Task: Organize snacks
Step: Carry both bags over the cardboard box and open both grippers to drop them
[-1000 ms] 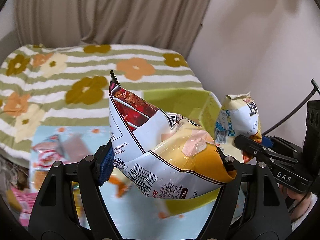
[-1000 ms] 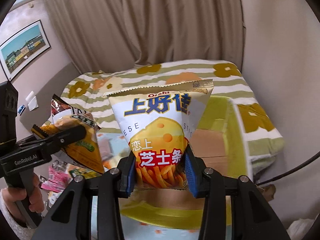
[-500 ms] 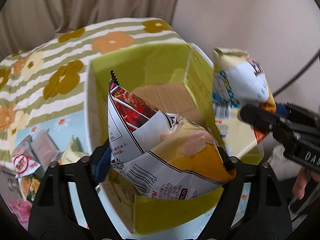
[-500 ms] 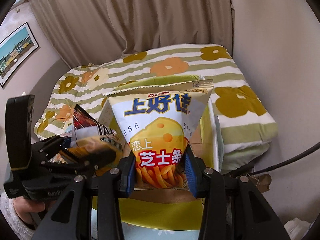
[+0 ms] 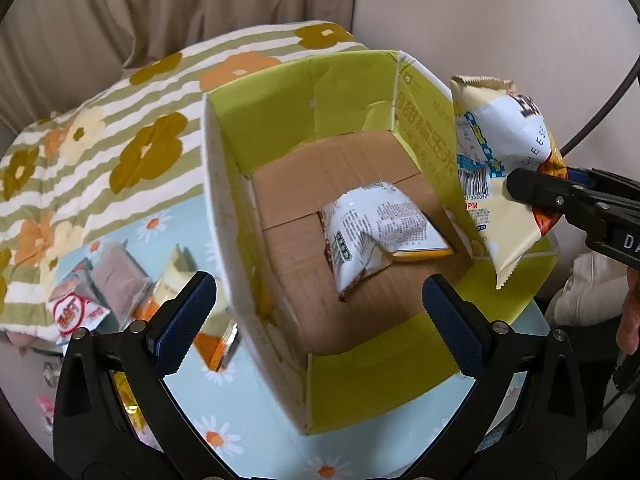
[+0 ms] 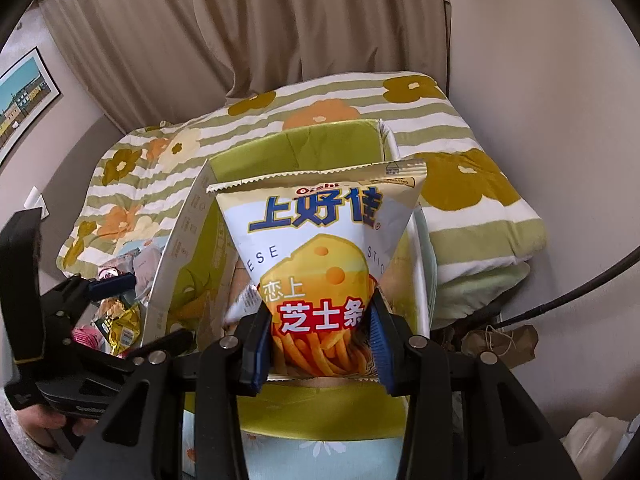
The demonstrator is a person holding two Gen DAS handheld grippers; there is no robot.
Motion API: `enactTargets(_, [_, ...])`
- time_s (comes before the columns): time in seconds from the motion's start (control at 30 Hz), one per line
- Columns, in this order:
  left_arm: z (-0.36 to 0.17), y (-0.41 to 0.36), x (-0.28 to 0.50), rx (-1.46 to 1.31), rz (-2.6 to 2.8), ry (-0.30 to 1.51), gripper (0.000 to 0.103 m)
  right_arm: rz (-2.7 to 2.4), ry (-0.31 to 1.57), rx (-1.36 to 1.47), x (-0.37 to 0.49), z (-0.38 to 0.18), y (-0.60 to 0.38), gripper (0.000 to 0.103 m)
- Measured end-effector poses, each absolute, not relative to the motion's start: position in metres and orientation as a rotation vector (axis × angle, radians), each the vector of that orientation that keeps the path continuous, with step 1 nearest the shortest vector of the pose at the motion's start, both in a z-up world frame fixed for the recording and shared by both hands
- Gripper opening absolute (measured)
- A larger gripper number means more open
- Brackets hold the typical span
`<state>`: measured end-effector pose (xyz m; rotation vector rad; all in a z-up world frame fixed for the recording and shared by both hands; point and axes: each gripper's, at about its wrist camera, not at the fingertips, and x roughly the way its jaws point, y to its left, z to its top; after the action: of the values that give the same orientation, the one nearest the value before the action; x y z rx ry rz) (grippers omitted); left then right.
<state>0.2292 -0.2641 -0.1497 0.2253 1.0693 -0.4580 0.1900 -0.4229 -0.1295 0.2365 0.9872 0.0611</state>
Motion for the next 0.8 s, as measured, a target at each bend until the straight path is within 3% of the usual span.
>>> enactTargets(0.17, [-0.146, -0.249, 0.23, 0.177, -0.459, 1.074, 0.102, 0.051, 1.021, 0.214, 0.195, -0.135, -0.419, 0.039])
enactTargets(0.27, [-0.144, -0.244, 0.229, 0.154, -0.454, 1.075, 0.102, 0.063, 1.066, 0.236, 0.203, -0.145, -0.421, 0.044])
enactTargets(0.3, [-0.143, -0.242, 0.229, 0.146, -0.451, 1.073, 0.102, 0.057, 1.062, 0.231, 0.204, -0.146, -0.42, 0.063])
enactTargets(0.33, [-0.143, -0.242, 0.23, 0.142, -0.449, 1.071, 0.102, 0.052, 1.048, 0.225, 0.202, -0.147, -0.42, 0.094])
enactTargets(0.37, [-0.143, -0.241, 0.23, 0.14, -0.444, 1.068, 0.102, 0.058, 1.028, 0.219, 0.2, -0.147, -0.419, 0.103])
enactTargets(0.8, [-0.136, -0.227, 0.222, 0.111, -0.367, 1.054, 0.102, 0.145, 1.021, 0.173, 0.189, -0.144, -0.413, 0.103])
